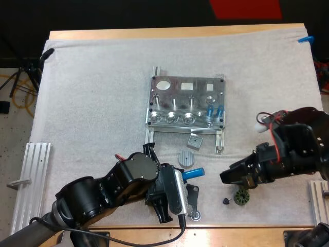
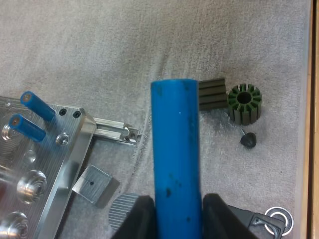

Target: Load cells from right to left

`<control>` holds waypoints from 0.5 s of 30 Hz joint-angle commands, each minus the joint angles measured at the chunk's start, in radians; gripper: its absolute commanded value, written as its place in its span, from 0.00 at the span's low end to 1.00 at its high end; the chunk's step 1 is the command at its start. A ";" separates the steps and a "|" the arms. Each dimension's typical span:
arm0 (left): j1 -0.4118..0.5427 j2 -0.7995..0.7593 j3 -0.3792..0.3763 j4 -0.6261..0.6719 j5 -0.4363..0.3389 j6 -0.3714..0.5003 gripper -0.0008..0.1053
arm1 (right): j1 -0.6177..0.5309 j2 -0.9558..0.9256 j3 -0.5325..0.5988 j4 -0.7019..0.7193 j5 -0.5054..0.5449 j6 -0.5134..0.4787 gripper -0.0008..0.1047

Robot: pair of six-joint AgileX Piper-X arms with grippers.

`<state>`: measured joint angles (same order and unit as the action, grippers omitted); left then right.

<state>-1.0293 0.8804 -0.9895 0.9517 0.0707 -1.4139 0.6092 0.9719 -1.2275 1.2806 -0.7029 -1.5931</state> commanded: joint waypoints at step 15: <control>-0.003 -0.007 -0.002 -0.015 0.005 0.002 0.11 | 0.080 0.031 0.097 -0.176 -0.021 0.158 0.47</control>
<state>-1.0293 0.8804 -0.9895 0.9424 0.0725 -1.4139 0.6836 1.0049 -1.1276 1.1436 -0.7120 -1.4541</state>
